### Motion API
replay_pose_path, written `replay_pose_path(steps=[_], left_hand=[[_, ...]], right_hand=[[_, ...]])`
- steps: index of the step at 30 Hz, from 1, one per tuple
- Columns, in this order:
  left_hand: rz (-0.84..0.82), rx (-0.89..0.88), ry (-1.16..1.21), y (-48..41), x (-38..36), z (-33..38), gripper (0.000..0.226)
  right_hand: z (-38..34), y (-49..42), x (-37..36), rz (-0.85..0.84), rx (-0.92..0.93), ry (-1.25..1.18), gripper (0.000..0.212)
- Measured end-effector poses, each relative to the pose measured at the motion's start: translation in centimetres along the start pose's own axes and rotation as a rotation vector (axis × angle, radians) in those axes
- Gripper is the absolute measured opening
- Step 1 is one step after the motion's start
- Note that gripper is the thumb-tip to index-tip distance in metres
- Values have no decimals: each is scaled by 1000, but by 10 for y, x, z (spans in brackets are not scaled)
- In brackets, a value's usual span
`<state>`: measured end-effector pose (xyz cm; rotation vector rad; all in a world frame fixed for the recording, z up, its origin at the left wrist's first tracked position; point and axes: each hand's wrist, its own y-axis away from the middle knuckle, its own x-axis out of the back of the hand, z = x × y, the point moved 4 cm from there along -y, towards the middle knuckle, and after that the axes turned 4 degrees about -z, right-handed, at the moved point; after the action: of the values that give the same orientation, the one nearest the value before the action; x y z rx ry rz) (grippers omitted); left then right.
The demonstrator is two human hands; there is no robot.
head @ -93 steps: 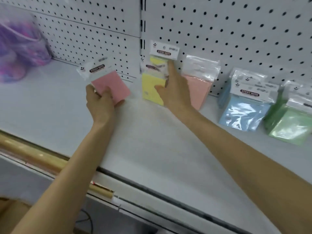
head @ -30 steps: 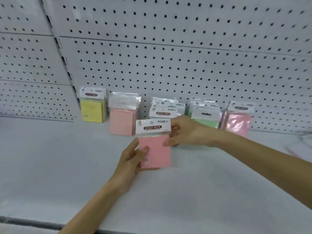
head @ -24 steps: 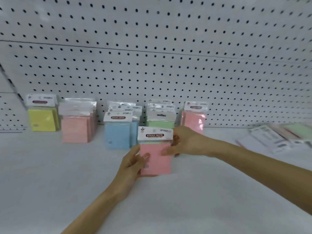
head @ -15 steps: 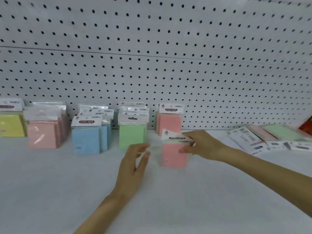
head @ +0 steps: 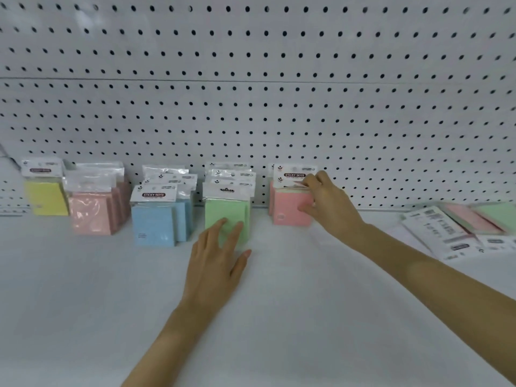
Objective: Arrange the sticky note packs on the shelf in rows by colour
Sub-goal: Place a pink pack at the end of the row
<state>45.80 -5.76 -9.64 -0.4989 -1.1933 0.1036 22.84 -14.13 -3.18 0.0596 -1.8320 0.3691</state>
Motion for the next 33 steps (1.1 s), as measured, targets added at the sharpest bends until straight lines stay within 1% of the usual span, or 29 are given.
replay_pose_path(steps=[5,9,13,15,18,20,23,25,26,27,28,31,32,33], left_hand=[[-36,17,-42,0,0,0,53],[-65,19,-48,2,2,2,55],[-68,-55,-59,2,6,11,54],[-84,-101,-65,1,5,27,54],[-151,-157,-14,-4,-10,69,57],[-182,-222,36,-8,-26,108,56],[-247,-321,80,-15,-55,170,58],[-298,-361,81,-21,-75,202,61],[-327,-359,84,-24,-83,215,64],[-348,-346,93,-29,-90,224,69],[-367,-328,100,-33,-98,231,75],[-464,-294,62,-35,-114,241,95],[-489,-284,50,-33,-115,241,99],[-500,-266,53,-29,-113,240,100]], right_hand=[[2,0,-4,52,-33,-27,50],[3,0,-6,87,-50,-36,62],[13,14,4,161,-107,-14,78],[32,29,21,221,-128,-33,73],[81,59,48,252,-110,12,56],[127,86,60,198,-104,18,52],[194,128,61,8,-176,-82,55],[221,154,56,-106,-245,-216,56],[228,164,52,-148,-237,-226,57],[231,172,48,-171,-195,-163,58],[232,177,43,-170,-155,-107,59],[225,186,40,-51,-72,-50,57],[221,189,39,-28,-53,-38,63],[219,193,36,-39,-45,-27,74]])
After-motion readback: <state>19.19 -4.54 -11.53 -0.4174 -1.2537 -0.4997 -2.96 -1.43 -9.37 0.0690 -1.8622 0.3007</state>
